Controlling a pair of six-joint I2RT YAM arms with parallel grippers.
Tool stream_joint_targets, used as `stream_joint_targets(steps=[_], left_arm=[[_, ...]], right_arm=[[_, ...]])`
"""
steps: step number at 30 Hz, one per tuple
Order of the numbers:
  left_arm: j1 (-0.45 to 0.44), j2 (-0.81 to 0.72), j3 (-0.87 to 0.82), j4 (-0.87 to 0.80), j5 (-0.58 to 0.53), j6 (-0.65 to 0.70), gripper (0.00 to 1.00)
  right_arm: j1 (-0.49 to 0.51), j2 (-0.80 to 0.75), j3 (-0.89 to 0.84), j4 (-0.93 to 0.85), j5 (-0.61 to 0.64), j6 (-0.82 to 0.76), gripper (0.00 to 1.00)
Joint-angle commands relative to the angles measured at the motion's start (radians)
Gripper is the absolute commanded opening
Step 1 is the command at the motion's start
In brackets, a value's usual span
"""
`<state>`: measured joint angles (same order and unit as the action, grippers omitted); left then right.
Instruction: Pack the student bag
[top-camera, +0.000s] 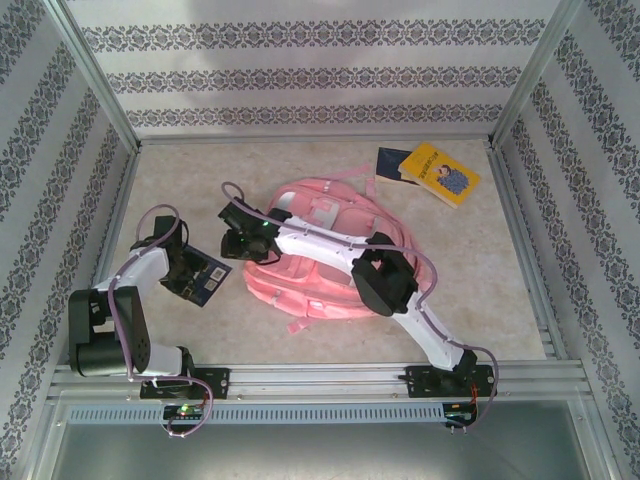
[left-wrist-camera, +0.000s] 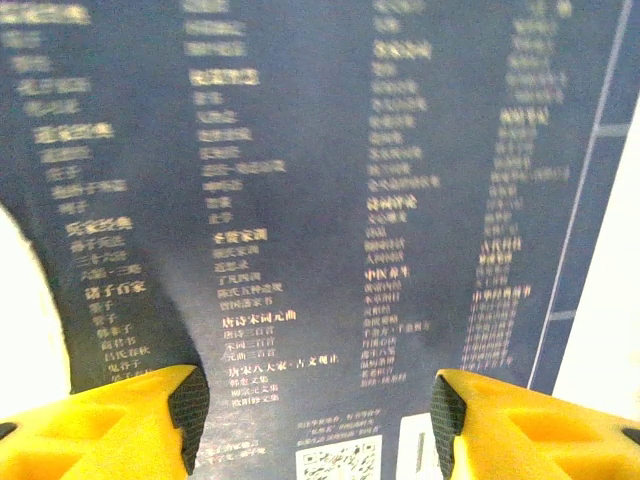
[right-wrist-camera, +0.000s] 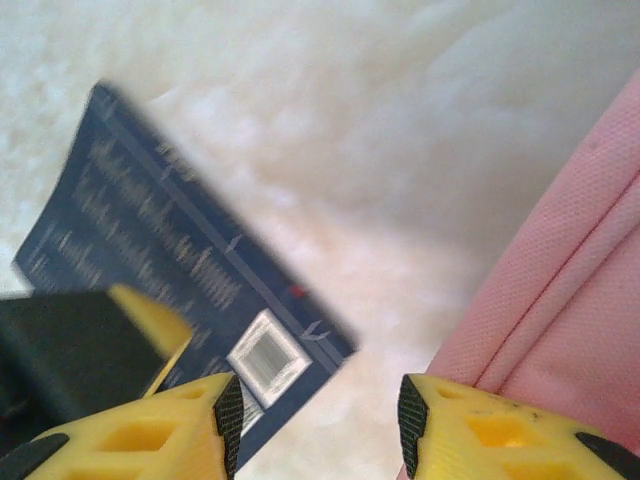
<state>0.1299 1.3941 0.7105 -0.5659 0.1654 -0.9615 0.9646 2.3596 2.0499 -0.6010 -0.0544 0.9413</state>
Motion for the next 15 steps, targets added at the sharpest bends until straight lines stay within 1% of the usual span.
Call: stream_joint_targets(steps=[1,3,5,7,10,12,15], left_arm=[[-0.075,0.043,-0.019,0.007,0.064,0.058,0.64],[-0.115,0.090,0.008,0.000,0.068,0.082,0.64],[-0.149,0.128,0.023,0.012,0.083,0.098,0.64],[-0.190,0.155,0.040,0.014,0.082,0.105,0.64],[-0.280,0.184,0.077,-0.001,0.059,0.123,0.63],[-0.356,0.200,0.104,-0.016,0.040,0.138,0.62],[-0.443,0.209,0.135,-0.038,0.041,0.155,0.59]], right_arm=[[-0.093,-0.018,-0.066,-0.166,0.245,-0.102,0.48],[-0.118,-0.048,-0.098,-0.152,0.271,-0.132,0.48],[-0.141,-0.079,-0.130,-0.139,0.270,-0.139,0.48],[-0.162,-0.126,-0.182,-0.078,0.222,-0.164,0.48],[-0.179,-0.189,-0.237,0.003,0.146,-0.214,0.48],[-0.184,-0.217,-0.243,0.034,0.082,-0.250,0.48],[-0.184,-0.224,-0.222,0.043,0.003,-0.274,0.47]])
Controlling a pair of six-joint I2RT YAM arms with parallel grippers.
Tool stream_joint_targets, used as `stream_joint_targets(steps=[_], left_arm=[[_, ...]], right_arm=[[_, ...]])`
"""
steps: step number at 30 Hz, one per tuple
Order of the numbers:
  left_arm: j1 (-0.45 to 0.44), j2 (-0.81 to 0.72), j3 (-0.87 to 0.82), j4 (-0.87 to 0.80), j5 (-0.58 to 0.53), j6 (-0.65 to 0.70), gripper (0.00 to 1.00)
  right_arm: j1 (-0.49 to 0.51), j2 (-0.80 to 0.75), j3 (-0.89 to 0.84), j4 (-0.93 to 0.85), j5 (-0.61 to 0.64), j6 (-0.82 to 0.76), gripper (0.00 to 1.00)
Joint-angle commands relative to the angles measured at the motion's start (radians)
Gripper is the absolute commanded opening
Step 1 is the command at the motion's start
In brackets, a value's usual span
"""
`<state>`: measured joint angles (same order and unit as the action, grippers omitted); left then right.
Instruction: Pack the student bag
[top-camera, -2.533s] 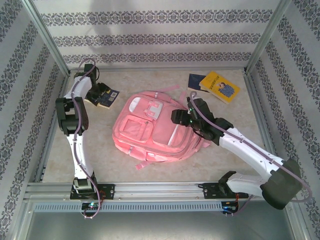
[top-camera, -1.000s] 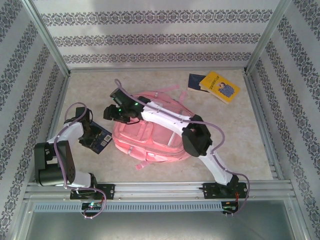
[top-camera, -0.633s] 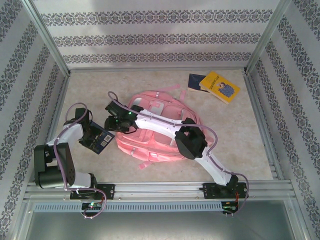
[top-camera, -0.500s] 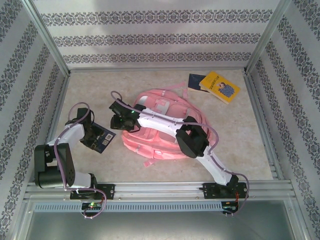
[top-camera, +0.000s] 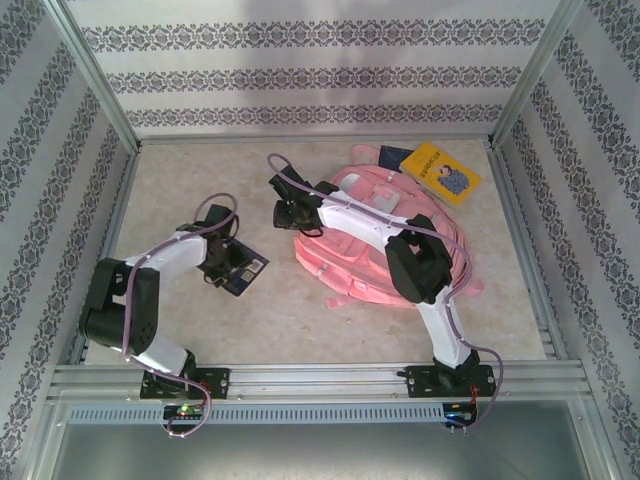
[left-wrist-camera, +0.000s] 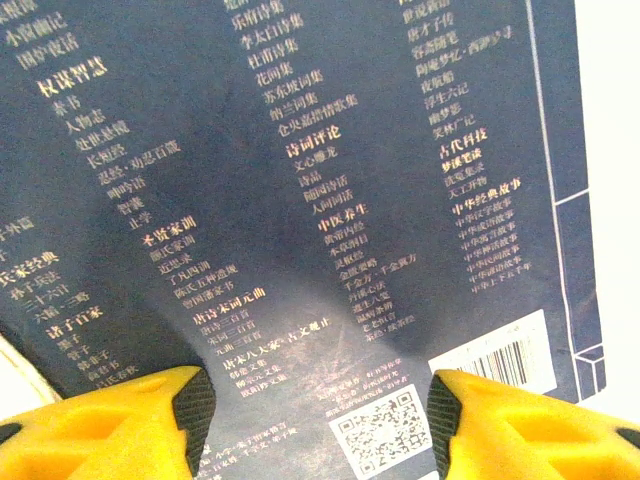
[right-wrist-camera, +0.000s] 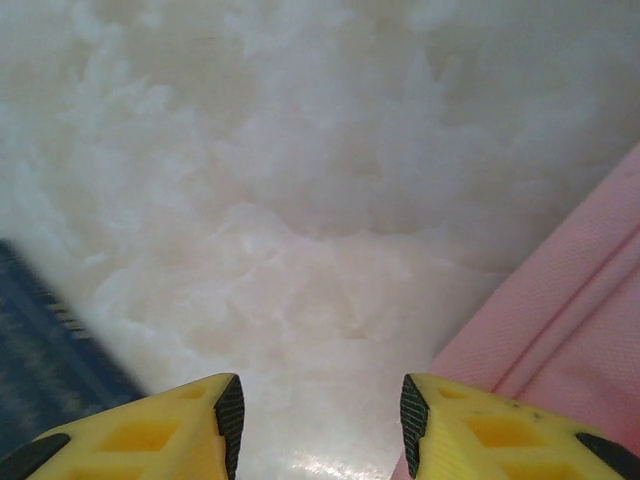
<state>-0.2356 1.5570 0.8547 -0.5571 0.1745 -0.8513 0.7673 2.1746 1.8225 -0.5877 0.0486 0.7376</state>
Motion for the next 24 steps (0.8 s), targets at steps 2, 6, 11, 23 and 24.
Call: stream_joint_targets(steps=[2,6,11,23,24], left_arm=[[-0.111,0.021,-0.007,-0.046,0.054,0.057,0.56],[-0.127,-0.097,0.000,-0.097,0.060,0.096,0.58],[-0.100,-0.258,0.030,-0.168,0.022,0.134,0.73],[0.111,-0.264,-0.163,0.025,0.047,-0.071,0.73],[0.122,-0.248,-0.172,0.047,0.053,-0.081,0.72]], right_arm=[[0.012,-0.029,0.024,0.018,-0.127,-0.066,0.48],[0.014,-0.010,0.023,0.029,-0.209,-0.073,0.52],[0.032,0.042,0.062,0.002,-0.263,-0.080,0.57],[0.087,0.193,0.223,-0.167,-0.168,-0.135,0.64],[0.087,0.201,0.222,-0.165,-0.177,-0.138,0.66]])
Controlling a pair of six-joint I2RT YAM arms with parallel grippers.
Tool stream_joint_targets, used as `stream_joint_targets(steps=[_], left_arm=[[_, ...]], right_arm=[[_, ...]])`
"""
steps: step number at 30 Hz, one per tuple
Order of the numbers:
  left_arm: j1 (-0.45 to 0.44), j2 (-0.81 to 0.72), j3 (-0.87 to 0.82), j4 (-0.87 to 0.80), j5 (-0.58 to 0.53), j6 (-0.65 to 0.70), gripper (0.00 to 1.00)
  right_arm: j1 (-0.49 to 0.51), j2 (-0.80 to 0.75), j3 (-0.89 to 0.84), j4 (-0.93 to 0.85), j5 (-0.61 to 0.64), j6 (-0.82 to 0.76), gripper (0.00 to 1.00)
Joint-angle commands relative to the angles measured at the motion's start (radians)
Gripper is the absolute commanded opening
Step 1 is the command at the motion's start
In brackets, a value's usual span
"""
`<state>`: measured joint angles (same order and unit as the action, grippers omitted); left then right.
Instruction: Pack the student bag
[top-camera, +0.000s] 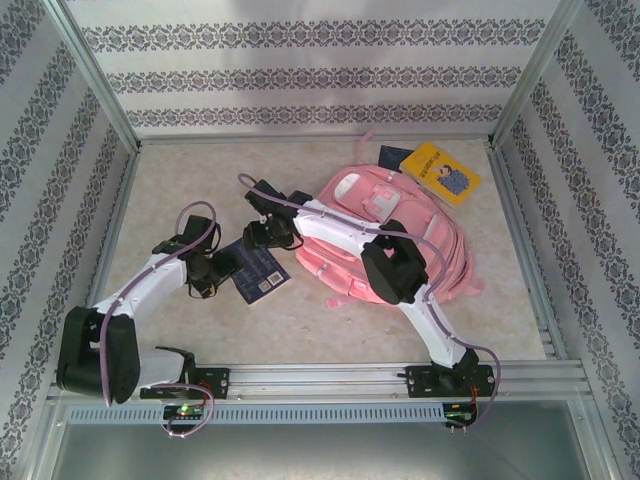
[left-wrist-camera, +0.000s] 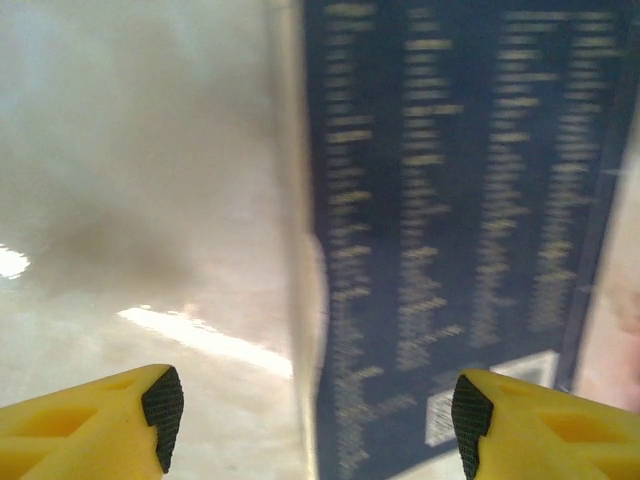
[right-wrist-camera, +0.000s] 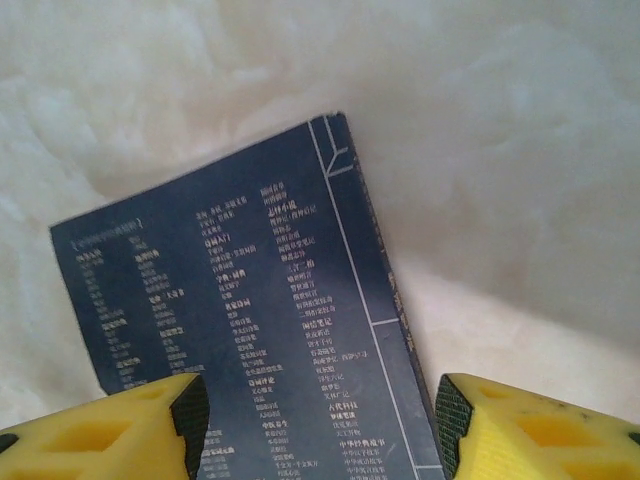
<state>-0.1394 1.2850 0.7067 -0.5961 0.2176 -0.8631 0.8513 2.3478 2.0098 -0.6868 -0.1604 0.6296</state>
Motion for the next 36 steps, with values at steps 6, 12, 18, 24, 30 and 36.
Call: stream_joint_targets(steps=[6,12,18,24,30,36], left_arm=[[0.046,0.107,-0.061,0.202,0.064,-0.097,0.69],[0.046,0.180,-0.073,0.246,0.084,-0.108,0.66],[0.046,0.226,-0.068,0.270,0.103,-0.095,0.62],[0.047,0.260,-0.076,0.297,0.128,-0.087,0.50],[0.046,0.254,-0.089,0.304,0.134,-0.076,0.42],[0.046,0.240,-0.105,0.343,0.178,-0.072,0.36]], right_arm=[[0.006,0.052,0.000,-0.038,-0.026,-0.048,0.67],[0.006,0.057,-0.050,0.034,-0.147,-0.047,0.64],[0.015,0.070,-0.055,0.064,-0.255,-0.051,0.59],[-0.002,0.009,-0.117,0.162,-0.453,-0.019,0.56],[-0.023,-0.058,-0.221,0.353,-0.674,0.083,0.51],[-0.021,-0.058,-0.295,0.495,-0.773,0.165,0.47]])
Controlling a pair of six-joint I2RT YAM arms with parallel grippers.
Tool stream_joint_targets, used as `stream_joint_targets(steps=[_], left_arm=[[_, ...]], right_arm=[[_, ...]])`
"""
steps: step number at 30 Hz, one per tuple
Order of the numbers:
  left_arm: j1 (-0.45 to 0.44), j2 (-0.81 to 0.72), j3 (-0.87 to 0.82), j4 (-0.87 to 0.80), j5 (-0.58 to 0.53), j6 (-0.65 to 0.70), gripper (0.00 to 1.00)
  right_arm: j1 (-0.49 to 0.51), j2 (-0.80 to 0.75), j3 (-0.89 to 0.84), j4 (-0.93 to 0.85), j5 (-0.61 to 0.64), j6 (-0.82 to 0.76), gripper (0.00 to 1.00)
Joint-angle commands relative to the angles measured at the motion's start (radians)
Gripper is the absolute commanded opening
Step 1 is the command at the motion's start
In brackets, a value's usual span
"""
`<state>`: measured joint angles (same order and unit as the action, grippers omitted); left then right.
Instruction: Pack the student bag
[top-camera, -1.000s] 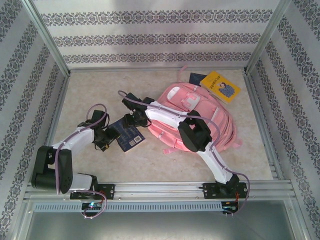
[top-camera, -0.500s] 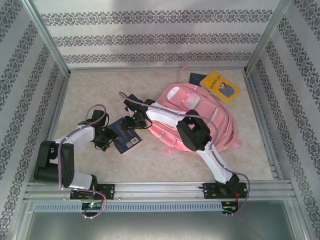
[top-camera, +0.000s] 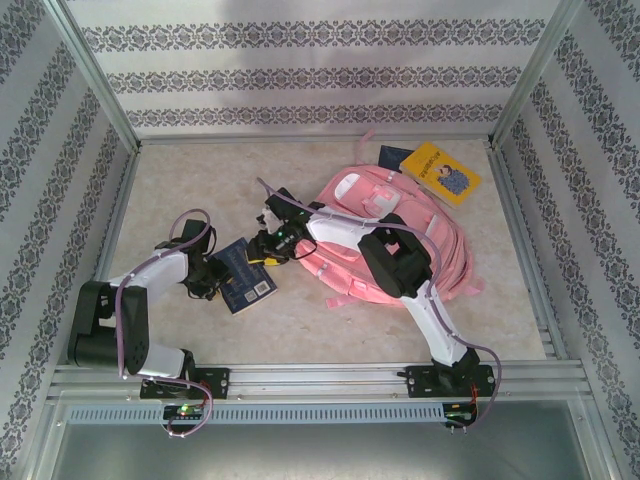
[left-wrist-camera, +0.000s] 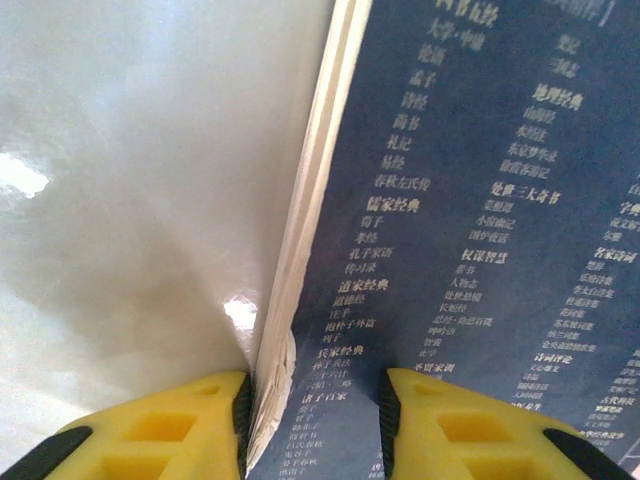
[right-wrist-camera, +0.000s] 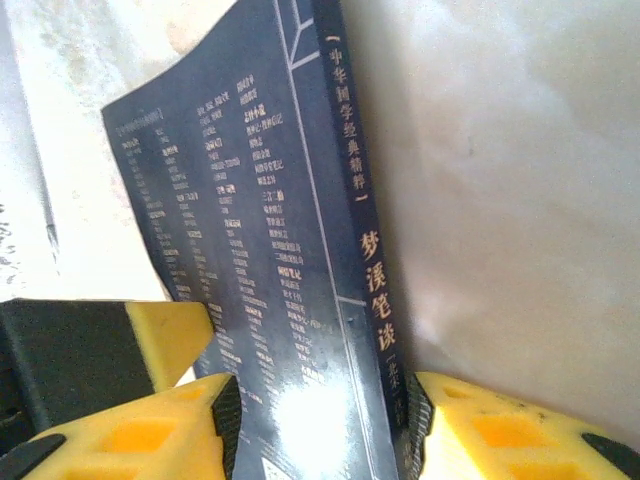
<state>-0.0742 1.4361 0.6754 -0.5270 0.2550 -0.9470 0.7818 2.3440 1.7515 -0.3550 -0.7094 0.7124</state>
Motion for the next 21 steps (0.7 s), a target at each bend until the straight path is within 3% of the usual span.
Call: stream_joint_targets(steps=[1,5,8,14,18,21], left_arm=[[-0.019,0.085,-0.077,0.277,0.145,0.014,0.35],[-0.019,0.080,-0.090,0.307,0.176,0.017,0.30],[-0.019,0.075,-0.091,0.306,0.188,0.019,0.29],[-0.019,0.014,-0.083,0.248,0.167,0.024,0.28],[-0.019,-0.082,-0.048,0.124,0.105,0.041,0.41],[-0.019,-0.175,0.000,0.021,0.068,0.082,0.56]], right_arm=[[0.050,-0.052,-0.054,0.205,-0.236,0.107,0.45],[0.058,-0.042,-0.078,0.256,-0.249,0.131,0.44],[0.068,-0.028,-0.049,0.168,-0.207,0.073,0.40],[0.048,-0.041,-0.050,0.071,-0.079,0.022,0.16],[0.026,-0.117,-0.113,0.090,-0.018,0.000,0.02],[0.017,-0.197,-0.166,0.103,0.009,-0.034,0.00]])
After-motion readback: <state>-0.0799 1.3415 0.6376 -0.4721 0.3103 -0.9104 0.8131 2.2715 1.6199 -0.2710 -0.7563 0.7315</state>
